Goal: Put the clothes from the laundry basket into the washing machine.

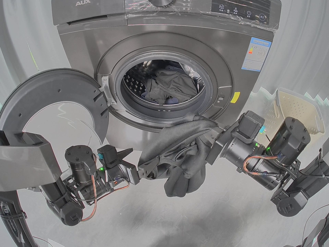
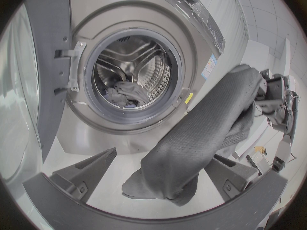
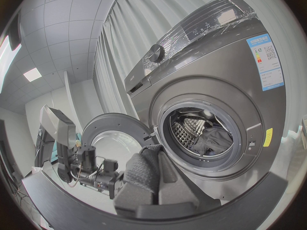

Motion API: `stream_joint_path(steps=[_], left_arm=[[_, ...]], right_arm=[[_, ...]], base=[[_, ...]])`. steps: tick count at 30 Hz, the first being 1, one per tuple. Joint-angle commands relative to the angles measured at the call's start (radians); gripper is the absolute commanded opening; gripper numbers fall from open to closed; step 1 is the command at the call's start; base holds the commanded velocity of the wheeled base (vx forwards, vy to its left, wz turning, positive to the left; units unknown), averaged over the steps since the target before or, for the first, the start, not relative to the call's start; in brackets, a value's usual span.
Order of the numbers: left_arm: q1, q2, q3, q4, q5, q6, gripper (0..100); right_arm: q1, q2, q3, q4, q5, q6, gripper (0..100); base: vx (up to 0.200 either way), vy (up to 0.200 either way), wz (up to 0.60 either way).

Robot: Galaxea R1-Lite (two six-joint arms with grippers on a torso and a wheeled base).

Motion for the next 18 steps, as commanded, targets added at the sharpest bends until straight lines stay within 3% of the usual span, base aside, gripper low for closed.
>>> stream_joint_path(steps=[1,4,8,14,18], left_arm=[[0.007,0.037,0.033,0.000,-0.018,0.004,100],[0.004,0.059,0.031,-0.001,-0.023,0.004,100],[0.000,0.077,0.033,-0.001,-0.025,0.019,100],[-0.011,0.123,0.031,-0.001,-0.025,0.065,100],[-0.013,0.160,0.011,-0.001,-0.046,0.079,100]], right_arm=[[0.003,0.006,-0.027,0.004,-0.007,0.000,0],[0.003,0.013,-0.049,0.016,-0.020,0.000,0],[0.000,0.043,-0.111,0.042,-0.075,0.000,0],[-0.004,0.095,-0.173,0.054,-0.087,0.008,0],[-0.004,0.096,-0.188,0.059,-0.095,0.009,0]], base=[[0.000,0.000,0.00],[0.000,0.000,0.00],[0.000,0.000,0.00],[0.000,0.000,0.00],[0.000,0.000,0.00]])
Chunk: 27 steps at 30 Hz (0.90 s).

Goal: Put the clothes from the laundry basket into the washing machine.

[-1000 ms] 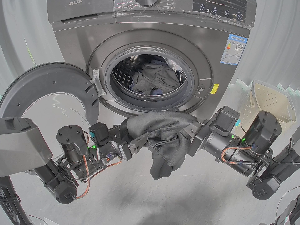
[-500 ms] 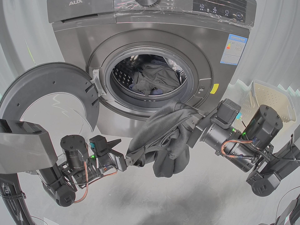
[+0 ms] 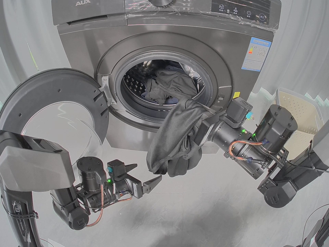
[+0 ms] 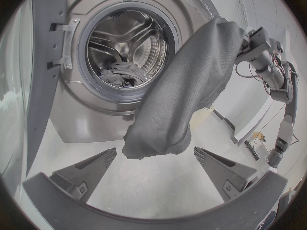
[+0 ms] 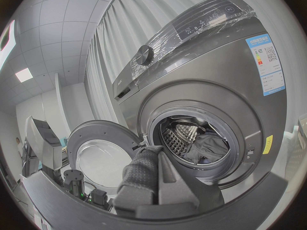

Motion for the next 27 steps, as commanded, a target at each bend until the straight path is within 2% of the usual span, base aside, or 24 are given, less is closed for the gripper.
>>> stream_joint_path(steps=[1,6,11,15,18,27], left_arm=[[-0.003,0.056,-0.029,-0.001,-0.012,0.007,100],[-0.003,0.105,-0.076,-0.001,-0.014,0.010,100],[0.011,0.159,-0.121,-0.002,-0.014,0.033,100],[0.020,0.189,-0.150,-0.002,-0.012,0.040,100],[0.023,0.220,-0.203,-0.002,-0.005,0.053,100],[0.035,0.274,-0.325,-0.004,0.035,0.060,100]], right_arm=[[0.000,0.022,-0.017,0.002,-0.003,0.004,0],[-0.002,0.020,-0.017,0.002,-0.003,0.004,0],[-0.002,0.019,-0.033,0.008,-0.003,0.004,0],[0.000,0.015,-0.043,0.016,-0.005,0.004,0],[0.008,0.014,-0.046,0.017,-0.005,0.004,0],[0.009,0.011,-0.036,0.016,-0.013,0.004,0]], base=[[0.000,0.000,0.00],[0.000,0.000,0.00],[0.000,0.000,0.00],[0.000,0.000,0.00],[0.000,0.000,0.00],[0.000,0.000,0.00]])
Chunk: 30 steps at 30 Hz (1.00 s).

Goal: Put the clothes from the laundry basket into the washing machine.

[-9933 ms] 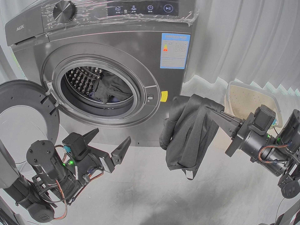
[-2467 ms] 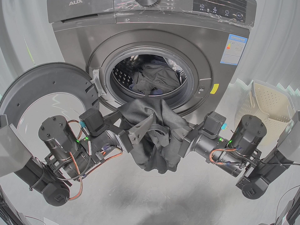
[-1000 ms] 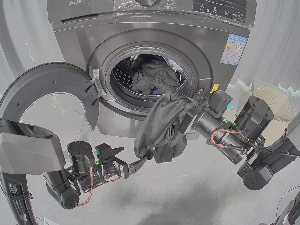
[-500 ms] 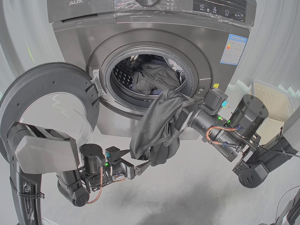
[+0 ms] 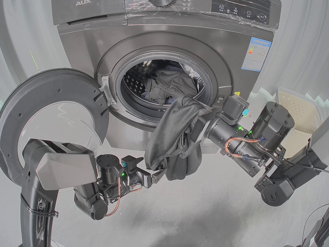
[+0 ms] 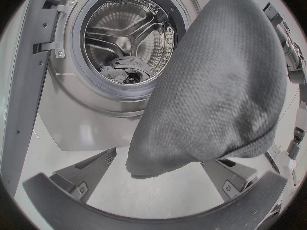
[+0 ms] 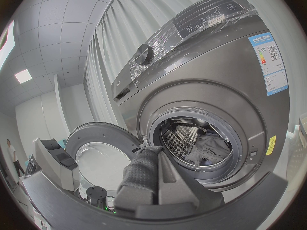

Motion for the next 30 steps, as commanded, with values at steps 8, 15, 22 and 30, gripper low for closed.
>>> stream_joint_path(steps=[8,15,22,30], left_arm=[[0.012,0.054,-0.129,-0.007,0.048,-0.001,0],[0.047,-0.037,-0.085,-0.008,0.050,-0.005,0],[0.093,-0.315,0.099,-0.005,0.033,-0.011,0],[0.104,-0.592,0.173,-0.002,-0.038,-0.064,0]], right_arm=[[-0.003,-0.003,0.017,-0.002,-0.003,0.001,0],[-0.017,-0.004,0.041,-0.005,-0.003,0.005,0],[-0.046,-0.003,0.138,-0.019,0.001,0.049,0],[-0.100,0.012,0.258,-0.082,0.014,0.087,0]], base=[[0.000,0.000,0.00],[0.000,0.000,0.00],[0.000,0.000,0.00],[0.000,0.000,0.00]])
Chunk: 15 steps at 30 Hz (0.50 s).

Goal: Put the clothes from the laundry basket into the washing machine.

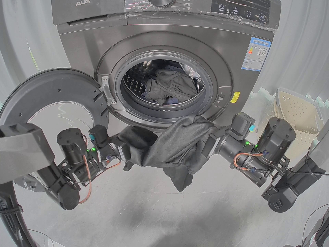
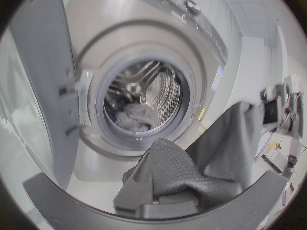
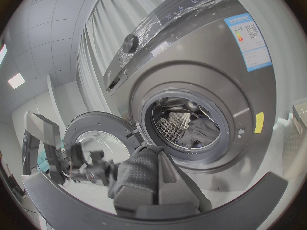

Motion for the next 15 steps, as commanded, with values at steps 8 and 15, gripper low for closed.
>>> stream_joint_path(steps=[8,15], left_arm=[[0.019,-0.313,0.067,0.000,-0.031,-0.031,0],[0.009,-0.380,0.073,0.005,-0.028,-0.040,0]], right_arm=[[-0.082,0.047,0.111,-0.074,0.019,0.008,0],[-0.076,0.045,0.091,-0.074,0.028,0.011,0]], base=[[0.000,0.000,0.00],[0.000,0.000,0.00]])
